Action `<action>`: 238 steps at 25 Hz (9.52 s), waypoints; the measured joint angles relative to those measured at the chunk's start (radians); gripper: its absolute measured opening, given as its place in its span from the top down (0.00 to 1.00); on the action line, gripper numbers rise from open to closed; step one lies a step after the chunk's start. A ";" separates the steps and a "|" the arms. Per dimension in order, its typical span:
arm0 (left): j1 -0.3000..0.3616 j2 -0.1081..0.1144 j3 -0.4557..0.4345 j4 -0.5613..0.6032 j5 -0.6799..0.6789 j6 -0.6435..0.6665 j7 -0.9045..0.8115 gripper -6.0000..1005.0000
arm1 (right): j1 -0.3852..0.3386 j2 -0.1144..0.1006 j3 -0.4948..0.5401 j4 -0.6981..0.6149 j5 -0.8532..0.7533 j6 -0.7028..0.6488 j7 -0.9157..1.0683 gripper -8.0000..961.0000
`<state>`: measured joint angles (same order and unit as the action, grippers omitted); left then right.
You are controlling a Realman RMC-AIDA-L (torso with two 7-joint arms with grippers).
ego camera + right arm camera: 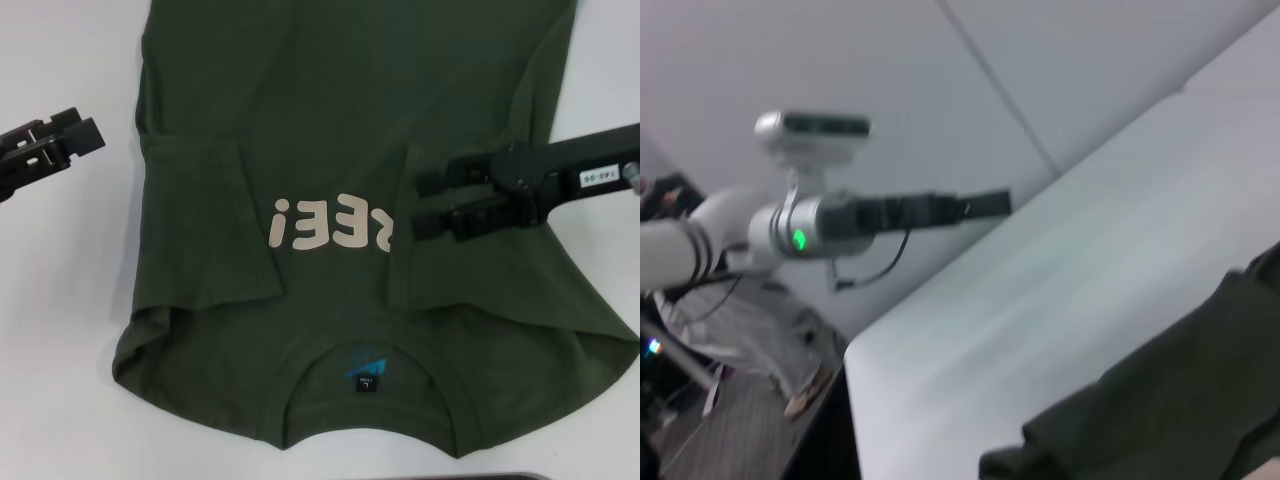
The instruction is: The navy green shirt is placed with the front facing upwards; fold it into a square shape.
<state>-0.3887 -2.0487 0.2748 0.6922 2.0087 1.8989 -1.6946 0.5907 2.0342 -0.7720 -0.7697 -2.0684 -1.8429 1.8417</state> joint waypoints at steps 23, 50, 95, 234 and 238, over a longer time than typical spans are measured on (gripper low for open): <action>0.031 -0.009 0.019 0.081 0.024 0.015 0.025 0.22 | -0.016 0.018 0.104 0.094 0.146 0.059 -0.084 0.04; 0.097 -0.021 0.063 0.089 0.399 -0.003 -0.594 0.22 | -0.049 0.031 0.157 -0.027 0.091 0.166 0.004 0.04; 0.050 -0.019 0.077 -0.037 0.476 -0.146 -0.630 0.22 | -0.037 0.035 0.189 -0.032 0.094 0.169 0.005 0.04; -0.008 -0.011 0.172 -0.046 0.478 -0.218 -0.627 0.98 | -0.073 -0.134 0.166 0.083 -0.584 0.020 0.372 0.05; -0.010 -0.011 0.172 -0.046 0.478 -0.218 -0.629 0.98 | -0.067 -0.130 0.166 0.088 -0.584 0.026 0.370 0.05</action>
<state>-0.3987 -2.0600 0.4463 0.6458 2.4866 1.6811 -2.3232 0.5236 1.9045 -0.6060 -0.6819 -2.6522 -1.8166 2.2121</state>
